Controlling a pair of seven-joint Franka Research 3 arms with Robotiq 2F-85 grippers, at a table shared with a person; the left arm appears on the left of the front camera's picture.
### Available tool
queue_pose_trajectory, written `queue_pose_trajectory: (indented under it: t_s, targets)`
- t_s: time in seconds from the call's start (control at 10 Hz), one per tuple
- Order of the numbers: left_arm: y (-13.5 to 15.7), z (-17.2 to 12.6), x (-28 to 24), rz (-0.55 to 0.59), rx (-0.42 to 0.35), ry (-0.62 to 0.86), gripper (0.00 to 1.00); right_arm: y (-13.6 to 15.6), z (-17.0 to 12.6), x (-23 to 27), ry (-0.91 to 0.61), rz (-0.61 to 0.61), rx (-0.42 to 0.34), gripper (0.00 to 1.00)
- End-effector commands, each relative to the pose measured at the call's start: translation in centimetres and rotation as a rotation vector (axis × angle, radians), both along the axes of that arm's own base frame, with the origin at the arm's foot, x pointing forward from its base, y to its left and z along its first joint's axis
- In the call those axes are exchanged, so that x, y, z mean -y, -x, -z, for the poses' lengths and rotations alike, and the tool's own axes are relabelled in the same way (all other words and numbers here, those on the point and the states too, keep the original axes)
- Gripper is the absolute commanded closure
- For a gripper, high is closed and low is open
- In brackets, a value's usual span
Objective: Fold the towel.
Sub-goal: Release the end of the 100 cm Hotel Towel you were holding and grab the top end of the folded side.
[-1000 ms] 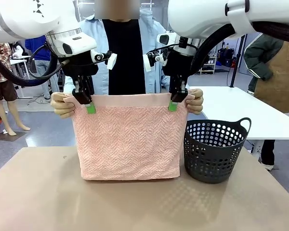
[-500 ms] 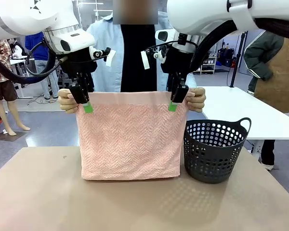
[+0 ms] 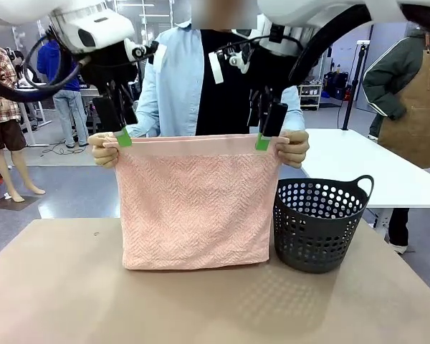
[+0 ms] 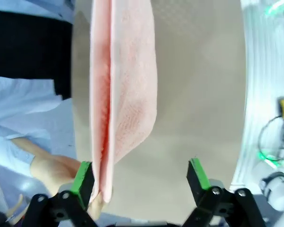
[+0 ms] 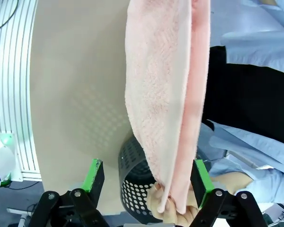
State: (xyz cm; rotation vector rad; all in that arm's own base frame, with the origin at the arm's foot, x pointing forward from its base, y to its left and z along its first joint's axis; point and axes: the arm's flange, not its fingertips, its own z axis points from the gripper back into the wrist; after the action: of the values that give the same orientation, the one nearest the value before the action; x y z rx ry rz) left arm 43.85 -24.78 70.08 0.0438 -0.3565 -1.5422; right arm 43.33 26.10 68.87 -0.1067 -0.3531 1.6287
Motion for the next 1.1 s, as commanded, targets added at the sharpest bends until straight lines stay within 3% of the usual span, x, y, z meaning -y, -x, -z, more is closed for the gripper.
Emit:
queue_pose_trajectory:
  t_s: [0.0,0.7,1.0]
  targets:
    - [-0.2,-0.8,0.0,-0.029,0.041,-0.022,0.00,0.2,-0.9,0.3,-0.004,-0.004,0.031,0.02]
    - [-4.9,1.2,-0.2,-0.020,0.003,-0.030,0.00,-4.3,0.2,1.6,0.014,-0.061,0.067,0.02]
    - [-5.8,3.5,0.3,-0.006,-0.043,-0.030,0.00,-6.4,1.6,1.6,-0.018,-0.023,0.024,0.02]
